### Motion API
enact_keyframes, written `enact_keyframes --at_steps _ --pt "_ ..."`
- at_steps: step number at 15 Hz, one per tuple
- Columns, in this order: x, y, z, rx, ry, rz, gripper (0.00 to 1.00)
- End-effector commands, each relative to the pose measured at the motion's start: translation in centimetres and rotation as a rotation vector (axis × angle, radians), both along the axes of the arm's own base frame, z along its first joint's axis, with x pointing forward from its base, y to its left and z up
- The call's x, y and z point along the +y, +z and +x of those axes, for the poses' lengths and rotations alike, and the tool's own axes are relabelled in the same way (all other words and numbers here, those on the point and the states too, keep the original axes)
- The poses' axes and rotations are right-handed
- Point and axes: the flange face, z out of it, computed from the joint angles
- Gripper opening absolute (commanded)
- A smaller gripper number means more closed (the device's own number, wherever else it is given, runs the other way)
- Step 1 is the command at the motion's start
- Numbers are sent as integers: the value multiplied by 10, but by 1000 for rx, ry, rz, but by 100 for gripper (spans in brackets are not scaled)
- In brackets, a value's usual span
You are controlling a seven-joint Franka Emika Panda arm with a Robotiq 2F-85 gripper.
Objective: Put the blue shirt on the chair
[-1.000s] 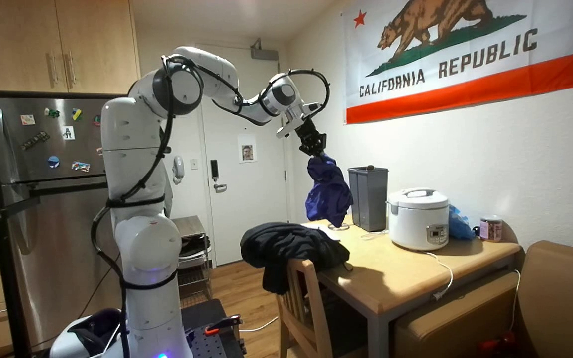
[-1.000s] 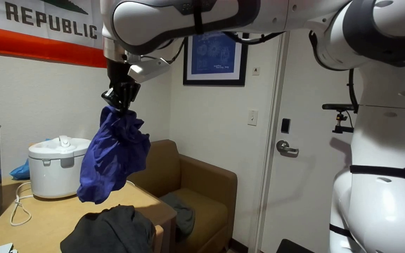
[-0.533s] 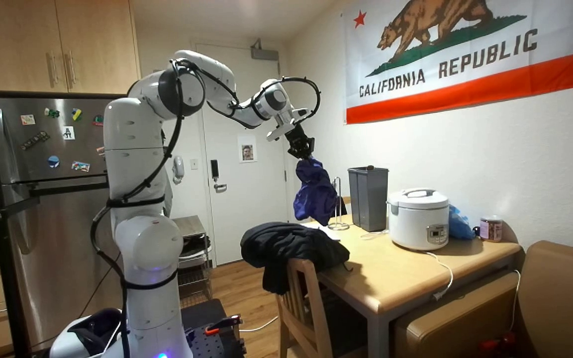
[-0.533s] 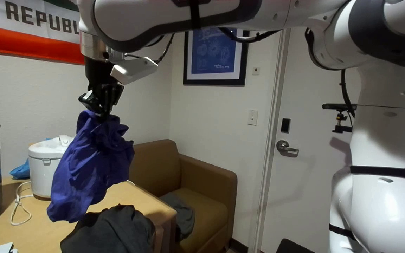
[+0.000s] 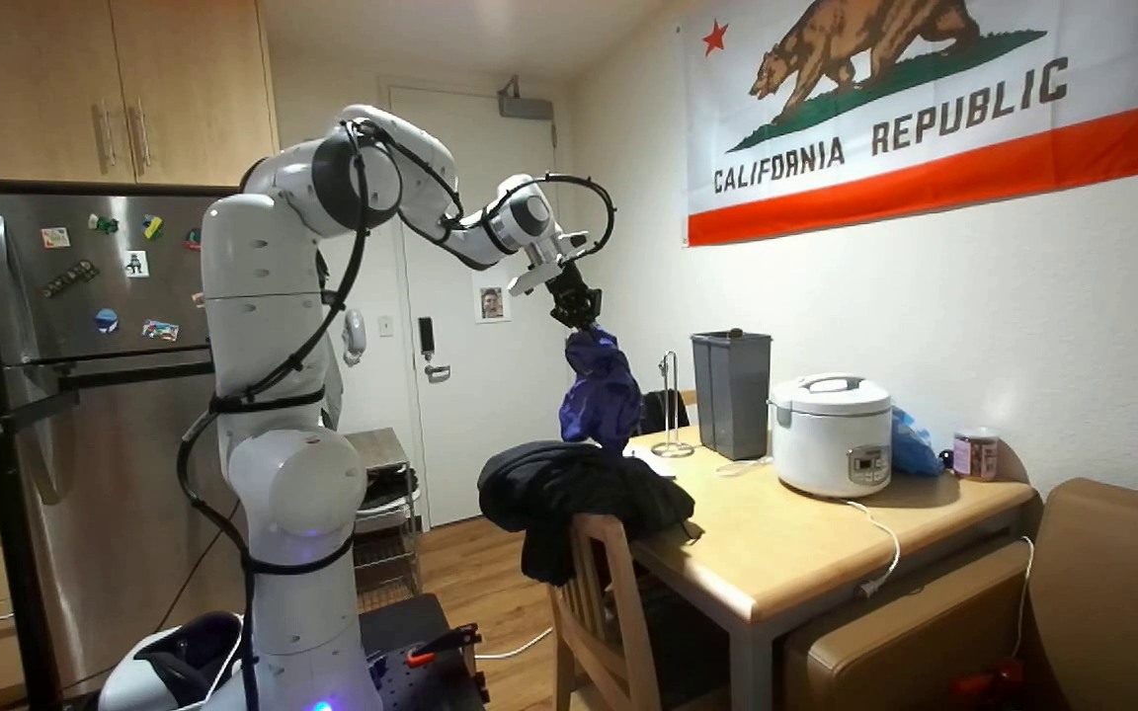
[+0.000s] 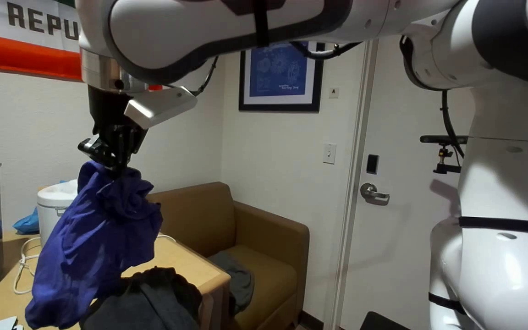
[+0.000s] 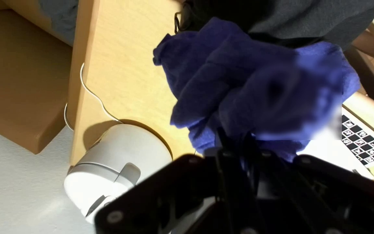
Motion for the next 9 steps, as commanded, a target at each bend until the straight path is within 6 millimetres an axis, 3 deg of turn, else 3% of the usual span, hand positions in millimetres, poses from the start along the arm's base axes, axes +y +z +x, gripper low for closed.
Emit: enact_keyframes --at_steps 1,5,9 --pt "-6 -24 -9 -8 -39 31 2" --pt "-2 -36 -40 76 -83 52 2" --pt "4 -26 -86 116 -87 56 2"
